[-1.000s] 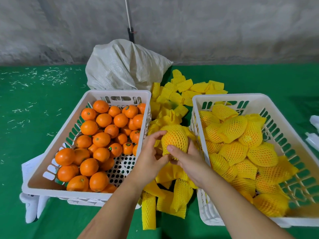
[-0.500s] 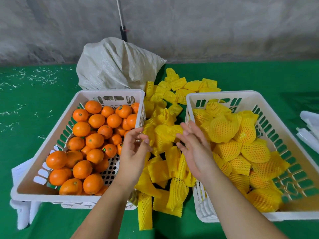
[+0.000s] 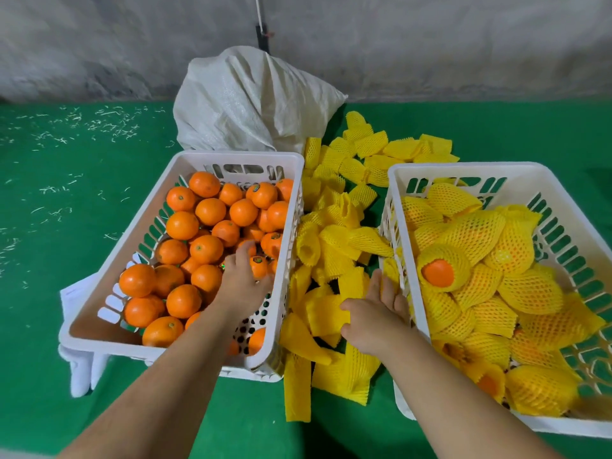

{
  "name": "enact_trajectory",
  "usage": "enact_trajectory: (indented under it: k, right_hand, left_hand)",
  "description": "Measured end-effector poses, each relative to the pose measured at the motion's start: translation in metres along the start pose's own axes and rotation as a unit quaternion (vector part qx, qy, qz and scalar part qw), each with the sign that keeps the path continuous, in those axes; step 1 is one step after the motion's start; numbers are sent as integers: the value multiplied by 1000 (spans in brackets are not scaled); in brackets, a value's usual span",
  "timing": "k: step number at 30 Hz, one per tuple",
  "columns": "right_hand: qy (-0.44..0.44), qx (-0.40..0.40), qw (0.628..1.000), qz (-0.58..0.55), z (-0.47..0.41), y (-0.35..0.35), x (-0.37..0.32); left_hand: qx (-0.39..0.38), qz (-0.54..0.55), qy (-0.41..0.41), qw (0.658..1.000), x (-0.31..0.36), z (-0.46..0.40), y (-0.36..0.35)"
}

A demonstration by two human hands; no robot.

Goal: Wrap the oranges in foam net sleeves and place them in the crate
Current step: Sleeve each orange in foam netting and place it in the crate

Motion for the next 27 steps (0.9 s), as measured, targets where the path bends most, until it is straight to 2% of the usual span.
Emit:
enact_trajectory:
  k: [1, 3, 5, 7, 9, 11, 12, 13, 16, 18, 21, 23, 24, 27]
  right_hand:
    - [-7, -1, 1000, 15, -2, 1, 1]
    - [10, 2, 999, 48, -5, 0, 1]
    - [31, 37, 998, 47, -7, 0, 0]
    - [47, 104, 993, 15, -7, 3, -1]
    - [70, 151, 984, -68, -8, 9, -4]
    - [91, 157, 966, -182, -8, 15, -7]
    - [101, 155, 957, -225, -6, 18, -9]
    - [110, 158, 950, -248, -5, 20, -10]
    - [125, 176, 942, -257, -1, 21, -10]
    - [133, 164, 942, -262, 1, 20, -11]
    - [152, 127, 945, -261, 3, 14, -13]
    - [153, 124, 948, -251, 1, 12, -14]
    - [148, 125, 948, -253, 0, 11, -13]
    - [131, 137, 939, -286, -4, 11, -10]
  left_hand:
    - [-92, -92, 52, 990, -9, 1, -9]
    - [-253, -222, 106, 936, -16, 7, -22]
    - [-385, -257, 92, 882, -14, 14, -31]
    - [-440, -260, 87, 855, -13, 19, -35]
    - [-391, -275, 68, 876, -9, 16, -34]
    - [-259, -301, 15, 918, 3, 5, -27]
    - [-210, -305, -9, 929, 8, -3, -24]
    - [-194, -314, -27, 929, 12, -12, -22]
    - [-243, -374, -36, 894, 9, -27, -26]
    - [-235, -399, -39, 886, 1, -28, -31]
    - [-178, -409, -48, 894, -10, -29, -37]
    - [-204, -402, -59, 891, -11, -35, -44]
    - [-210, -375, -52, 901, -11, -38, -47]
    - [-149, -316, 27, 936, -14, -47, -46]
Point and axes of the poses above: each hand's wrist, its own z-axis away from the middle knuckle, its own y-axis out of the back of the hand, x = y × z, the point moved 2 cm from there along -z, towards the middle knuckle, and after that the axes turned 5 degrees about x, right-handed, at the moved point
